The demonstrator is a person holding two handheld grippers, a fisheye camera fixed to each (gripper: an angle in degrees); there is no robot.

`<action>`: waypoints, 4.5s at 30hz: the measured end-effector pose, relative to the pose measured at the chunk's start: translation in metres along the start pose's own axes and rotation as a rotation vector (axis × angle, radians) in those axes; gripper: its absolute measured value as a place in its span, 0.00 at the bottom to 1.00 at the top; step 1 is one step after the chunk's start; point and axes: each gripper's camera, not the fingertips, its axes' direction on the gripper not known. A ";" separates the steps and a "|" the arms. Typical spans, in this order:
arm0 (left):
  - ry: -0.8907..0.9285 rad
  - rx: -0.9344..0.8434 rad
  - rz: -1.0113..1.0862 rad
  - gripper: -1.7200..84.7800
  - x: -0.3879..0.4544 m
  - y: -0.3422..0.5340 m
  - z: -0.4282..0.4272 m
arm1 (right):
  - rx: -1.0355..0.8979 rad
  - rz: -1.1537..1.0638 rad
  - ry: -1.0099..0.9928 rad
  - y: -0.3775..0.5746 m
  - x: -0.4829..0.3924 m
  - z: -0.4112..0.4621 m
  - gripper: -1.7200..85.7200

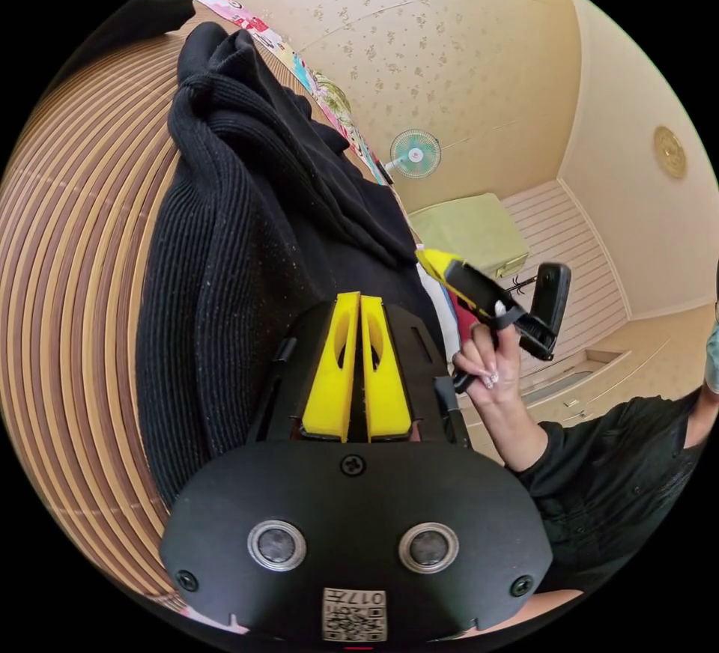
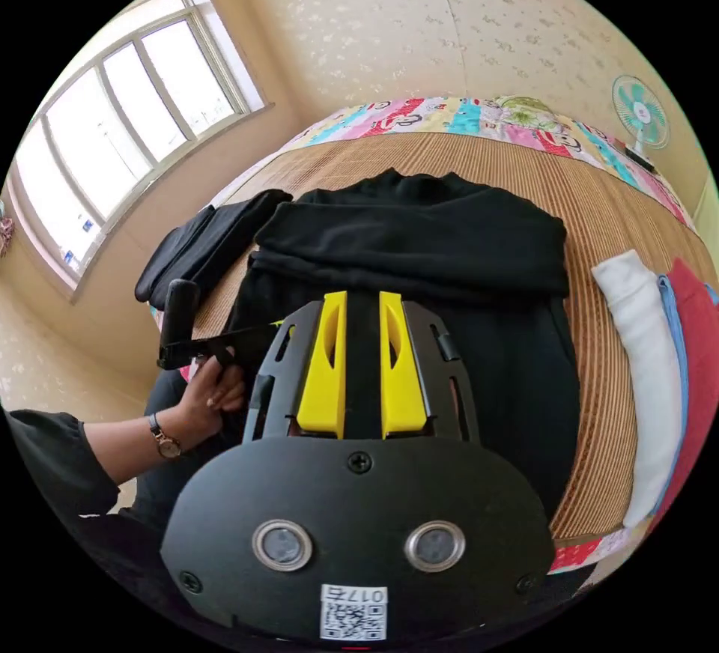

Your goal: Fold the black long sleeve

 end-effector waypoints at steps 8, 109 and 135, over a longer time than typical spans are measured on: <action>0.008 0.001 0.006 0.01 0.007 -0.005 -0.002 | 0.067 0.193 -0.037 0.120 0.135 -0.012 0.05; 0.028 -0.001 0.005 0.01 0.010 0.019 -0.015 | 0.122 0.082 0.131 0.150 0.271 -0.043 0.04; 0.027 -0.003 0.000 0.01 -0.015 0.064 0.046 | 0.122 0.072 0.161 0.132 0.228 -0.029 0.04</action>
